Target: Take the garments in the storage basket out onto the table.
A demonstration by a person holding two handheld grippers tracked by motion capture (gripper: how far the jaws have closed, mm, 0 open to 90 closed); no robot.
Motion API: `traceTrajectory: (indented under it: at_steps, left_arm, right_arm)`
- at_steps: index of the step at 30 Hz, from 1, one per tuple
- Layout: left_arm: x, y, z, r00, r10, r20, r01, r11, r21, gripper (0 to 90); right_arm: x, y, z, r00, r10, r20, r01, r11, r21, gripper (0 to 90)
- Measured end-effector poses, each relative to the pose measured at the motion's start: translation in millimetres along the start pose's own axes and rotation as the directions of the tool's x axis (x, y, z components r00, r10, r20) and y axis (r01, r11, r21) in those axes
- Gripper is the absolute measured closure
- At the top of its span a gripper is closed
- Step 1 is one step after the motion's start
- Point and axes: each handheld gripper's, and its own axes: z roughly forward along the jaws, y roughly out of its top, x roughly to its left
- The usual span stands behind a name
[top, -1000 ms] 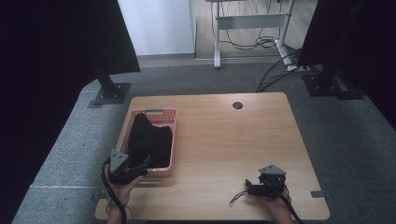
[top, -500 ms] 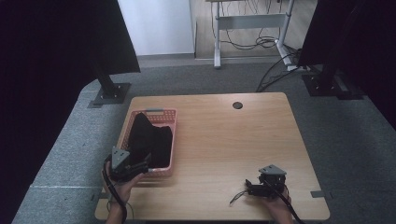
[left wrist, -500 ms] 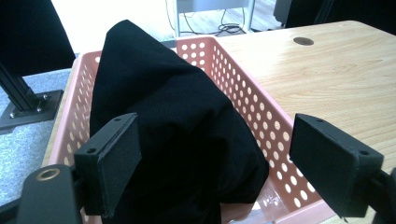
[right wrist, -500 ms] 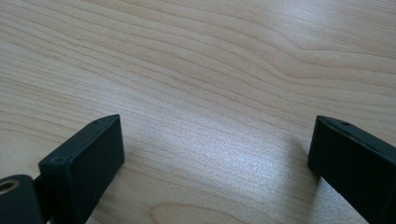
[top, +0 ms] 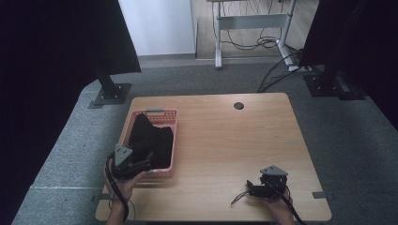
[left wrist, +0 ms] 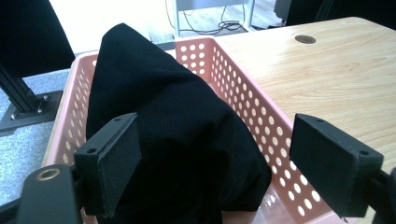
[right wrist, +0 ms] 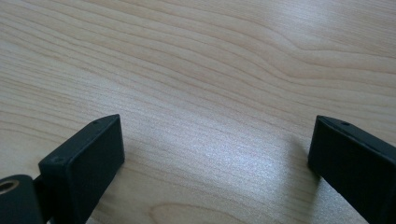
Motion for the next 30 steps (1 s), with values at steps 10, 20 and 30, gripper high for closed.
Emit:
traceTrajectory:
  at_steps: [10, 20, 30]
  left_arm:
    - [1.5, 5.7, 3.1, 1.0, 0.005, -0.007, -0.005, 1.0, 0.0, 16.3]
    - [3.8, 9.8, 7.5, 0.9999, 0.006, -0.013, -0.006, 1.0, 0.003, 16.3]
    - [7.2, 15.6, 11.3, 0.9998, 0.005, -0.021, -0.005, 1.0, 0.005, 16.3]
  right_arm:
    - [0.0, 0.0, 0.0, 1.0, 0.0, 0.0, 0.0, 1.0, 0.0, 3.3]
    - [0.0, 0.0, 0.0, 1.0, 0.0, 0.0, 0.0, 1.0, 0.0, 3.3]
    - [0.1, -0.1, -0.1, 1.0, 0.001, 0.001, -0.001, 1.0, 0.0, 3.3]
